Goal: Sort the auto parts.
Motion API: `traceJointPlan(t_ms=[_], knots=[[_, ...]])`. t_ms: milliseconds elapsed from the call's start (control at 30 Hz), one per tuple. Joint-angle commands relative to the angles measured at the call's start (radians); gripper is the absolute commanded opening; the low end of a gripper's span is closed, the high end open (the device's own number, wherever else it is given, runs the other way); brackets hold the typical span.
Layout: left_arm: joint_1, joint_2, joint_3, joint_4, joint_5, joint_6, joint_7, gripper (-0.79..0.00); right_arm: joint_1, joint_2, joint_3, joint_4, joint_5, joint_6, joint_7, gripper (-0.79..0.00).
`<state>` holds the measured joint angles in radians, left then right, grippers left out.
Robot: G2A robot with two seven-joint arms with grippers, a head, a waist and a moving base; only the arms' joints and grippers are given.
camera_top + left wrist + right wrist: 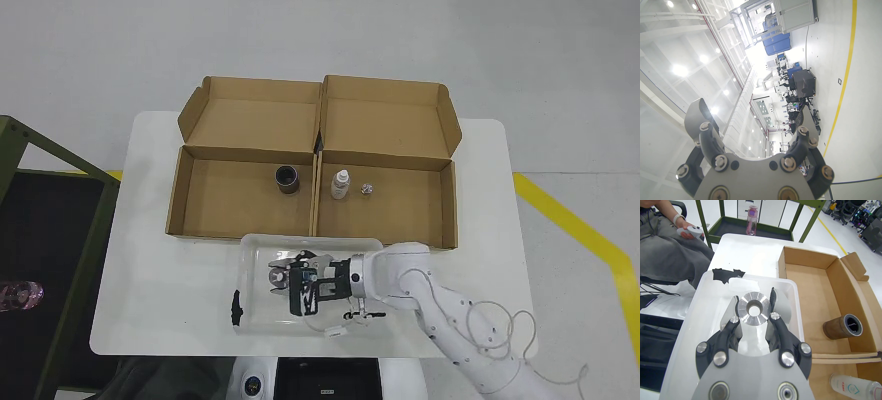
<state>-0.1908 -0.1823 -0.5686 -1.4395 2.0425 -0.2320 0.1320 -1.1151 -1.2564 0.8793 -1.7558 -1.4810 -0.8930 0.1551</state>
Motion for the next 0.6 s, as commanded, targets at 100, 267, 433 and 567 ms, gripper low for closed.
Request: traceJointPlan(t_ms=[100, 267, 433, 567], knots=[[0.0, 0.0, 0.0, 0.0, 0.0, 0.0, 0.0, 0.0, -0.008, 0.008, 0.033, -0.027, 0.018, 0.001, -0.032, -0.785], [0.0, 0.0, 0.0, 0.0, 0.0, 0.0, 0.0, 0.0, -0.015, 0.015, 0.061, -0.051, 0.035, 0.005, -0.066, -0.785], [0.0, 0.0, 0.0, 0.0, 0.0, 0.0, 0.0, 0.0, -0.017, 0.02, 0.083, -0.069, 0.047, 0.011, -0.096, -0.785], [0.0, 0.0, 0.0, 0.0, 0.0, 0.0, 0.0, 0.0, -0.015, 0.023, 0.095, -0.075, 0.052, 0.02, -0.112, -0.785]])
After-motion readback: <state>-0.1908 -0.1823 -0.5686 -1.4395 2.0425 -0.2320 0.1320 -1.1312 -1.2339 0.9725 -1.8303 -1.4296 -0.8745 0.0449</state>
